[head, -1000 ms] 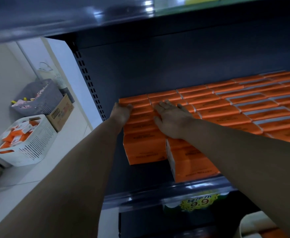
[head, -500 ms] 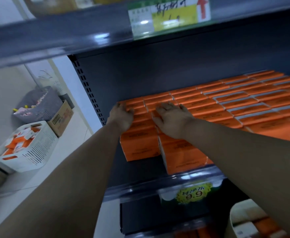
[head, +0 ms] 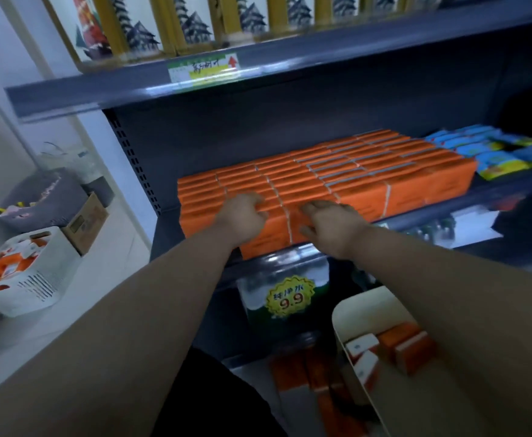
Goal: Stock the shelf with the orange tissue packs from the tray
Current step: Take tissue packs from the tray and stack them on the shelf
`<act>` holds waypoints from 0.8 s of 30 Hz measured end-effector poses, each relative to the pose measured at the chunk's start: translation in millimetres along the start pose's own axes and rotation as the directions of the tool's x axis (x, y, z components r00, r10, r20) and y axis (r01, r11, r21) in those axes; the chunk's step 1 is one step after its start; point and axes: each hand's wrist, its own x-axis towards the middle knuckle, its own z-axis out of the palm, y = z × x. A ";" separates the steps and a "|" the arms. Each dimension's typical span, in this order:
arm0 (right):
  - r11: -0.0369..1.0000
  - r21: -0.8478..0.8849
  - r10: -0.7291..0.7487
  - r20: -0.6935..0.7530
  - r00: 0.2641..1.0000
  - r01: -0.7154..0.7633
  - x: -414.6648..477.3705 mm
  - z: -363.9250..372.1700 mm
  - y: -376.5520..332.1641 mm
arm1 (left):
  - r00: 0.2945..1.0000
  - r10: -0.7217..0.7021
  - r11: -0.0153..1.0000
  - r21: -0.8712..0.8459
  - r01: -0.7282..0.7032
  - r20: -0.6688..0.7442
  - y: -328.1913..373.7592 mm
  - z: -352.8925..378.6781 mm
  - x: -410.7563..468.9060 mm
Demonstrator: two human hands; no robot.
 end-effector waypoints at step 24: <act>0.887 -0.118 0.448 0.454 0.770 -0.446 -176.6 171.8 226.5 | 0.829 0.025 0.999 0.024 -0.046 0.559 133.6 293.7 -46.1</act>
